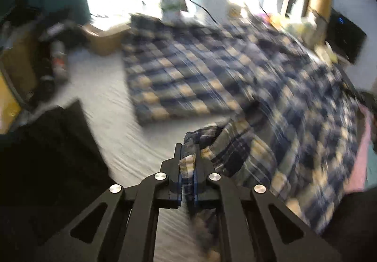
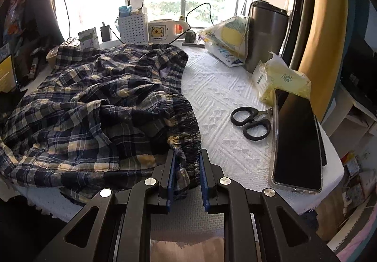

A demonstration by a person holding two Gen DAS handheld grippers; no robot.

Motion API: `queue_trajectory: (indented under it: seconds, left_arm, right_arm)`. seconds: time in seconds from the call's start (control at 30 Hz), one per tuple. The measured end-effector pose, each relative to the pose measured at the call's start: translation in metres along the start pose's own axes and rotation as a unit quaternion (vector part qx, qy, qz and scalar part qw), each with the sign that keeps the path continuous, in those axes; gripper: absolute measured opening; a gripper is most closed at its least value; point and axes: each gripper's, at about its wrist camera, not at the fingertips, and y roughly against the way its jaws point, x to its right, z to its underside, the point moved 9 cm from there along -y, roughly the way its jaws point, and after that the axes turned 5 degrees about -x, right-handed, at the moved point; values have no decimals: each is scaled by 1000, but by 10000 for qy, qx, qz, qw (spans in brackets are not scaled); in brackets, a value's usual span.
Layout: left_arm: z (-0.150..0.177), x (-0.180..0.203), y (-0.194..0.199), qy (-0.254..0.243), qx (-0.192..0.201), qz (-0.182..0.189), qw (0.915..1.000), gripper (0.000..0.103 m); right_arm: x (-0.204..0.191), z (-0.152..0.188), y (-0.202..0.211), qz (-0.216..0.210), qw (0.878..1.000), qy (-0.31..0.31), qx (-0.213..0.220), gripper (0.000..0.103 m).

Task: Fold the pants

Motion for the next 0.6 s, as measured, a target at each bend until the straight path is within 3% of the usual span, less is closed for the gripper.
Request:
queue_trajectory:
  seconds: [0.1,0.2,0.27,0.33,0.4,0.47,0.53,0.6]
  left_arm:
    - [-22,-26,4,222,219,-155,9994,5]
    - [-27,-34,-17,270,-250,120,9993,8]
    - [-30,-39,-23,194,-346,16,9992,25]
    - [-36,-45,-22,269,-265,-26,9993,57]
    - [-45,-58,-19,497,-146,-2,9987,61]
    - [-56,-73,-20,698,-75,20,9975,61]
    - [-64,-82,-25,840,-75,143,9963,62]
    - [-71,-87,-35,922,-163,342,9950,62]
  right_arm:
    - [3,1,0,169,9998,-72,-17,18]
    - [8,11,-9,197,9994,-176,-217,18]
    - [9,12,-8,124,9994,-197,-249,19]
    - [10,8,-2,-3,9995,-229,-239,22]
    - [15,0,5,18,9994,-303,-192,37]
    - [21,-15,15,-25,9994,-351,-29,71]
    - [23,-39,21,-102,9994,-297,157,78]
    - [20,-64,17,-89,9997,-38,217,78]
